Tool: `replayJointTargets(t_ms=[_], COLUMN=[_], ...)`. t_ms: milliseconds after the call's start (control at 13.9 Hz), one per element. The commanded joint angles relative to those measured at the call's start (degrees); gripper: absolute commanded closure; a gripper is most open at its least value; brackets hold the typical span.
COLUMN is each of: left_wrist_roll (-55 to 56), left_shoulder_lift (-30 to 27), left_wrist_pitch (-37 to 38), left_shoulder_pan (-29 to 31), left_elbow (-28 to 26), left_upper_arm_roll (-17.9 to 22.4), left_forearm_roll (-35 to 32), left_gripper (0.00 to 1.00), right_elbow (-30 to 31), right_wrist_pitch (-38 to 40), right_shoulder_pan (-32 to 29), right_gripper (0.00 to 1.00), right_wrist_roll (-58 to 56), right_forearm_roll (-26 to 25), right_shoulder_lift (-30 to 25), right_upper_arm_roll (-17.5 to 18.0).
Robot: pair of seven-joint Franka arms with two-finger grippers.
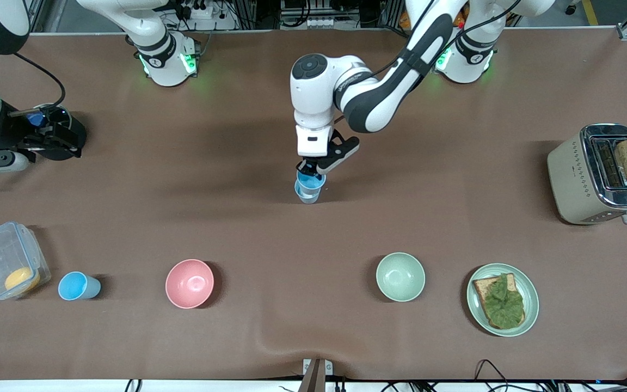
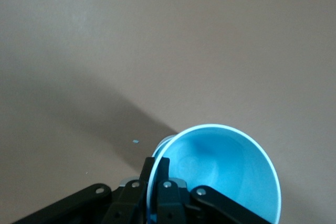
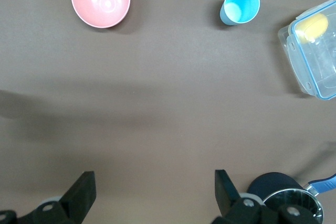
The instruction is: Stack blue cups with both arms
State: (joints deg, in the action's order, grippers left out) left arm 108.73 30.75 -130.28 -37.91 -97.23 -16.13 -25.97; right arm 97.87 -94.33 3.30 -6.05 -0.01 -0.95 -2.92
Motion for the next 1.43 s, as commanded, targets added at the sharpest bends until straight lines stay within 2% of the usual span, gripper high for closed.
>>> replayJointTargets(t_ms=[0,717,789,860,932,1004,1075,1362], left_wrist_roll=[2.4,2.6,2.5,2.4,1.8,1.7,1.9,1.7], left_shoulder_lift=[0.4,2.6,2.6,2.6,2.5,2.4,2.3,1.1], left_wrist_pitch=[0.9,0.9,0.9,0.9,0.9,0.9,0.9,1.1], left_shoulder_pan=[-0.9,-1.5,-1.6,-1.6,-1.6,-1.6,-1.6,-1.2], left_elbow=[0.6,1.0,1.1,1.2,1.3,1.6,2.0,3.9], left_upper_arm_roll=[0.4,0.5,0.5,0.5,0.5,0.7,0.6,0.7], left_forearm_roll=[-1.7,-2.1,-2.1,-2.1,-2.2,-2.4,-3.6,-4.6], left_gripper=[1.0,1.0,0.92,0.73,0.47,0.1,0.0,0.0], right_elbow=[-1.3,-1.3,-1.3,-1.3,-1.3,-1.3,-1.3,-1.3], right_wrist_pitch=[0.9,1.2,1.2,1.1,1.1,1.1,1.2,1.2], right_shoulder_pan=[0.6,1.0,1.0,1.0,1.0,1.0,1.0,1.0], right_gripper=[0.0,0.0,0.0,0.0,0.0,0.0,0.0,0.0], right_wrist_roll=[0.2,0.2,0.2,0.2,0.2,0.2,0.2,0.2], right_forearm_roll=[-0.4,-0.4,-0.4,-0.4,-0.4,-0.4,-0.4,-0.4], right_shoulder_lift=[0.5,0.5,0.5,0.5,0.5,0.5,0.5,0.5], right_upper_arm_roll=[-0.2,-0.2,-0.2,-0.2,-0.2,-0.2,-0.2,-0.2])
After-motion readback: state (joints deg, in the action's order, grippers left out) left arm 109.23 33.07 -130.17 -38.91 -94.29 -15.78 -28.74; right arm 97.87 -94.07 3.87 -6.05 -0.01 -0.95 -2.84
